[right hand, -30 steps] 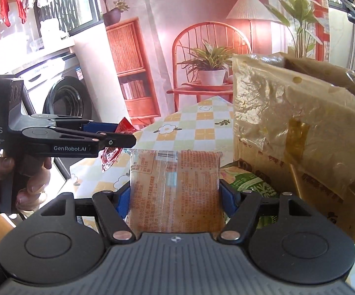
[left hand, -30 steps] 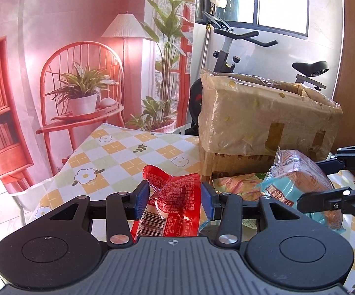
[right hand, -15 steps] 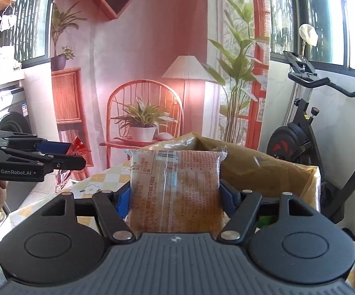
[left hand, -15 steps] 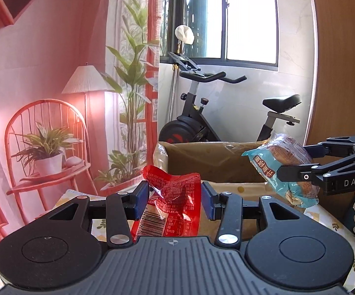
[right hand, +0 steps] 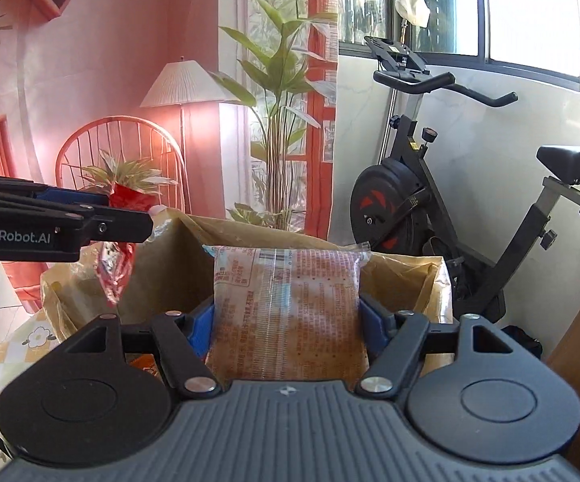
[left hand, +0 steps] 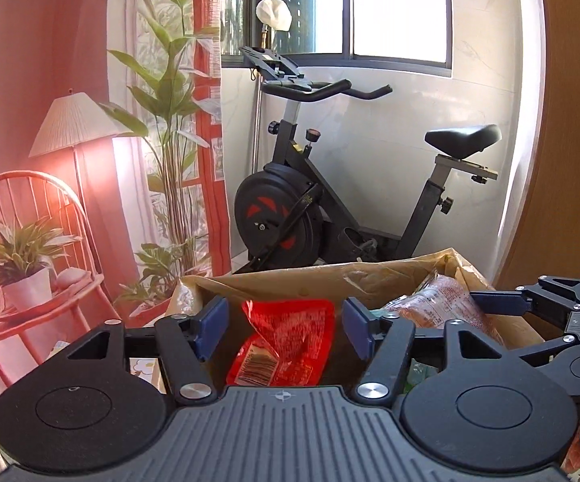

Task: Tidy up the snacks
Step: 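Carry the red packet and biscuit packet over the cardboard box with both grippers, then open both grippers to drop the packets into the box, then grasp a small red packet with the left gripper while the right moves to the yellow bag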

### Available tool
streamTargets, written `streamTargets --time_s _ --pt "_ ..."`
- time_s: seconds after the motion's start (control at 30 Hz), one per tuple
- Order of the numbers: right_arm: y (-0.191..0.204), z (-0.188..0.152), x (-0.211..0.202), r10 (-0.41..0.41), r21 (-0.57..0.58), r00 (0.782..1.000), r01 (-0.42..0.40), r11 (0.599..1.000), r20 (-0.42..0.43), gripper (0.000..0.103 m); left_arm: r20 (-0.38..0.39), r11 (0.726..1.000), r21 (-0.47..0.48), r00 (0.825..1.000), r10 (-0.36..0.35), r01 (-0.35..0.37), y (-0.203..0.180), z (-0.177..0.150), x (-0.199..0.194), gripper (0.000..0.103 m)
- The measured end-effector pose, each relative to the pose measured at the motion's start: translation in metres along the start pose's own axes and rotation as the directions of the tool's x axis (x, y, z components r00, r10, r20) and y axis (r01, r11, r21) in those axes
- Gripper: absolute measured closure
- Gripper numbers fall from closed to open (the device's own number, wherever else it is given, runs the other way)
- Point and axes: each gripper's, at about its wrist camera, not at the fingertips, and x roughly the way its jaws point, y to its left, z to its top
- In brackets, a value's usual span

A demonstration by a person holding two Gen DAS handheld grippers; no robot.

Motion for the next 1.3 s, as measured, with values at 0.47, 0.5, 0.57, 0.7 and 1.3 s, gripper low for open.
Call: streamTargets --time_s 0.47,0.5,0.57,0.7,1.3 --pt "0.002 -0.025 -0.080 0.147 0.032 0.987 -0.149 0.988 0.063 0.018 -0.008 0.992 -0.062 0.994 0.110 -0.110 0.043 -0.052 -0.111 0.027" --pt "0.004 -0.028 -0.085 0.157 0.029 0.986 -0.159 0.987 0.065 0.018 -0.018 0.990 -0.068 0.992 0.123 -0.124 0.048 -0.061 -0.121 0.027" --pt "0.011 -0.039 -0.096 0.176 0.029 0.982 -0.179 0.984 0.069 0.016 -0.046 0.985 -0.090 0.988 0.146 -0.150 0.061 -0.080 -0.138 0.027" --pt "0.020 -0.063 -0.110 0.231 0.058 0.969 -0.236 0.970 0.086 0.015 -0.117 0.966 -0.155 0.975 0.190 -0.207 0.081 -0.129 -0.166 0.028" --pt "0.042 -0.153 -0.110 0.207 0.148 0.978 -0.199 0.969 -0.037 0.015 -0.395 0.985 -0.155 0.918 0.015 -0.082 0.050 -0.275 -0.148 0.036"
